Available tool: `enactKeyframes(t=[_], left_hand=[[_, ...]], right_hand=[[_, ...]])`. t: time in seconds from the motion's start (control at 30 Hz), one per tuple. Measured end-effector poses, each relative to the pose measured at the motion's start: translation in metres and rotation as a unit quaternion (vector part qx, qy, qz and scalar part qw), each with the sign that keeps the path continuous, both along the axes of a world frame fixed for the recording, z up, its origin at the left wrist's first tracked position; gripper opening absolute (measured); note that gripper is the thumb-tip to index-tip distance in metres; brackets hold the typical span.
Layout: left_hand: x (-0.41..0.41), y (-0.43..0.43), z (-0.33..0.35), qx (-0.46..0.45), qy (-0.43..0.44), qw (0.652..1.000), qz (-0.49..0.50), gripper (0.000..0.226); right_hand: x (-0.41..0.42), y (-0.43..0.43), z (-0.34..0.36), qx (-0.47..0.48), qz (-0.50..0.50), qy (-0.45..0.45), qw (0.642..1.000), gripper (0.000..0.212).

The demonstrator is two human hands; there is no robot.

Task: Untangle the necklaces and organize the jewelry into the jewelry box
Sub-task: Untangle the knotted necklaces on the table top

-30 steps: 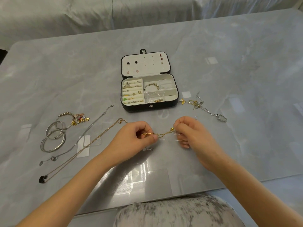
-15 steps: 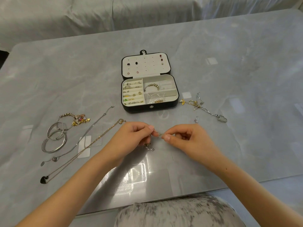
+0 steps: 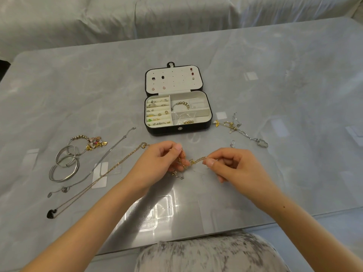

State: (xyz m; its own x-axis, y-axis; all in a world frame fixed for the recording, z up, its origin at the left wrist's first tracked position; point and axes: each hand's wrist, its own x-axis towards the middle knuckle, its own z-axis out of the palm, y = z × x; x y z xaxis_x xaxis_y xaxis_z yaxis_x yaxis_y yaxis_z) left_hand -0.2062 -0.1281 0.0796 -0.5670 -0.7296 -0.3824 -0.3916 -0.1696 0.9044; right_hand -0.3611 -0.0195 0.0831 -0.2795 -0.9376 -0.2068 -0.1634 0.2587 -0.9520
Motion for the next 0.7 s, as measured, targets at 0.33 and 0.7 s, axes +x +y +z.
enactKeyframes(t=[0.33,0.7], left_hand=[[-0.008,-0.001,-0.008,-0.152,-0.085,0.984,-0.049,0.031],[-0.023,-0.009,-0.002,-0.157,-0.107,0.973,-0.128,0.032]], right_hand=[[-0.008,0.008,-0.014,0.106,-0.042,0.028,0.993,0.009],[0.001,-0.007,-0.012,0.021,0.004,0.41,0.912,0.028]])
